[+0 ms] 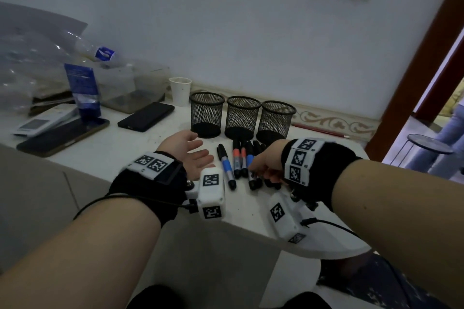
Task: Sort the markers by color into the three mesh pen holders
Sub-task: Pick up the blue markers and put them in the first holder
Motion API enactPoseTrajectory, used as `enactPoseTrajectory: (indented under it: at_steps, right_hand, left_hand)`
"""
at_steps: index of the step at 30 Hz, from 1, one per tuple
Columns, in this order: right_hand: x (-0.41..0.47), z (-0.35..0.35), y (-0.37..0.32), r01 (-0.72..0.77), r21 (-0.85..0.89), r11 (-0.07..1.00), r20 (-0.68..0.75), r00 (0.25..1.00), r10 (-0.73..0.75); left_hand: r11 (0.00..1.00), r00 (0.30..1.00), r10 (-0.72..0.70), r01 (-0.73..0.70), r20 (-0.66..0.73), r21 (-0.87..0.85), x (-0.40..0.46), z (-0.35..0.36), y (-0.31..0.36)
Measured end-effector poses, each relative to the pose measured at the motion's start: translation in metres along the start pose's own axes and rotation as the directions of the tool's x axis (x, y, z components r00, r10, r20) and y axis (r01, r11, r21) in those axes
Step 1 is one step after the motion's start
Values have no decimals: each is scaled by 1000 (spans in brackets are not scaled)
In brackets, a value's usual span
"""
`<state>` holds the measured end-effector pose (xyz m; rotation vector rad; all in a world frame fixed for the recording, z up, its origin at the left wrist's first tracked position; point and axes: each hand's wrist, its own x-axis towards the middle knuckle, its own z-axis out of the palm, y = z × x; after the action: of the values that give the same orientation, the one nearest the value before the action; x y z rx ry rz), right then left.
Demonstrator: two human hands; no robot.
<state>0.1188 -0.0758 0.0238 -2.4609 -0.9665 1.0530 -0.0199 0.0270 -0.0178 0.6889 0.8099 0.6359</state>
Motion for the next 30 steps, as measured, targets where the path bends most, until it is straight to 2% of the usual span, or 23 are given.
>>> enactPoseTrajectory:
  at_steps: [5,11,14,18,20,23,26,30]
  right_hand:
    - [0,-1,1,-11,-59,998,-31,999,9]
    - [1,5,-4,1,-210,978,-37,999,-9]
    - [6,6,-6,-13,-220,975,-22,1000,9]
    - [6,3,-5,23,-152,988,-13,1000,-26]
    - [6,-3,0,56,-48,997,-23,998,-57]
    - [8,-13,10,81,213,974,-35,997,-75]
    - [7,-17,20,113,443,889,-68,993,-93]
    - [4,-14,32,110,639,762,-36,993,-113]
  left_hand:
    - [1000,1000,-7,7,-12,-3,-1,1,0]
    - [1000,1000,-20,20,-18,-3,0,-1,1]
    - [1000,1000,-21,21,-16,-7,0,-2,3]
    - [1000,1000,-23,23,-1,-1,0,-2,5]
    - [1000,1000,-29,29,4,-4,0,-2,4]
    - [999,999,-32,32,11,-11,-2,-3,2]
    - [999,999,-30,31,31,-13,-3,-2,1]
    - [999,997,-40,41,61,-6,-9,3,-3]
